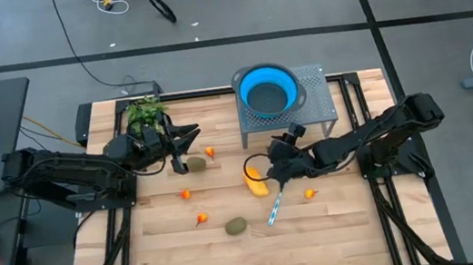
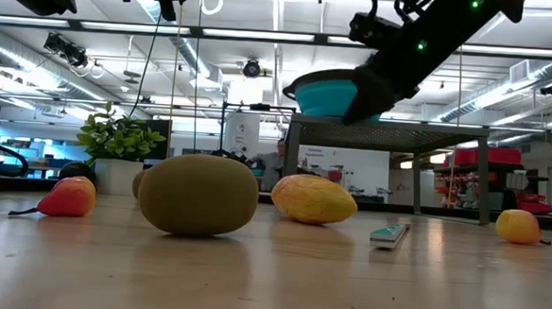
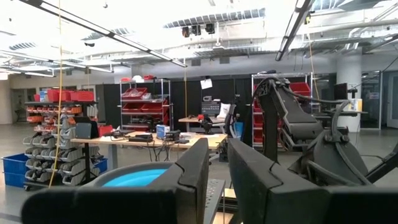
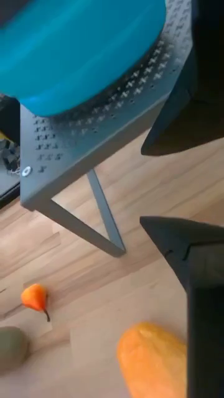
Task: Pick & Place Fruit
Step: Adjust the shelf
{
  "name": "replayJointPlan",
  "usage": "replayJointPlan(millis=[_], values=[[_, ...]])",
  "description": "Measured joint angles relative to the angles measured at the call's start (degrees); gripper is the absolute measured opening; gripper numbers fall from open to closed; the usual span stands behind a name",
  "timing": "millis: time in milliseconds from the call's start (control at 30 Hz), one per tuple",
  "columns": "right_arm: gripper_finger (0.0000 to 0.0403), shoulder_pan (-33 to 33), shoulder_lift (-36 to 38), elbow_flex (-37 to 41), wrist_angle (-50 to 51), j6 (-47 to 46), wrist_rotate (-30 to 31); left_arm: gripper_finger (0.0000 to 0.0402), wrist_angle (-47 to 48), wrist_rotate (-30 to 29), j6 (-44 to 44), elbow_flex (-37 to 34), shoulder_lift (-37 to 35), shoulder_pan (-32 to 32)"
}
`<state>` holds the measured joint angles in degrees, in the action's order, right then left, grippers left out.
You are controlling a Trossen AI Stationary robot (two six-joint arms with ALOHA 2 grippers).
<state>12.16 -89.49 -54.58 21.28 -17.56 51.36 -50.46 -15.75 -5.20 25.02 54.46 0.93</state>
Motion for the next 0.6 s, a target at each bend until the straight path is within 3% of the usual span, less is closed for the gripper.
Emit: replayJointPlan(millis=[200, 300, 600], values=[[0.0078, -0.6, 0.0, 4.1, -6.8, 0.0, 0.2, 0.0071, 0.0, -0.1, 0.0, 0.0, 0.0, 0.0], [0.0046, -0.7, 0.0, 5.4, -11.5, 2.0, 3.0, 0.0071, 0.0, -0.1, -0.1, 0.0, 0.0, 0.0], [0.0021, -0.8, 0.0, 5.8, -22.6, 9.6, 4.1, 0.0071, 0.0, -0.1, -0.1, 0.0, 0.0, 0.0]])
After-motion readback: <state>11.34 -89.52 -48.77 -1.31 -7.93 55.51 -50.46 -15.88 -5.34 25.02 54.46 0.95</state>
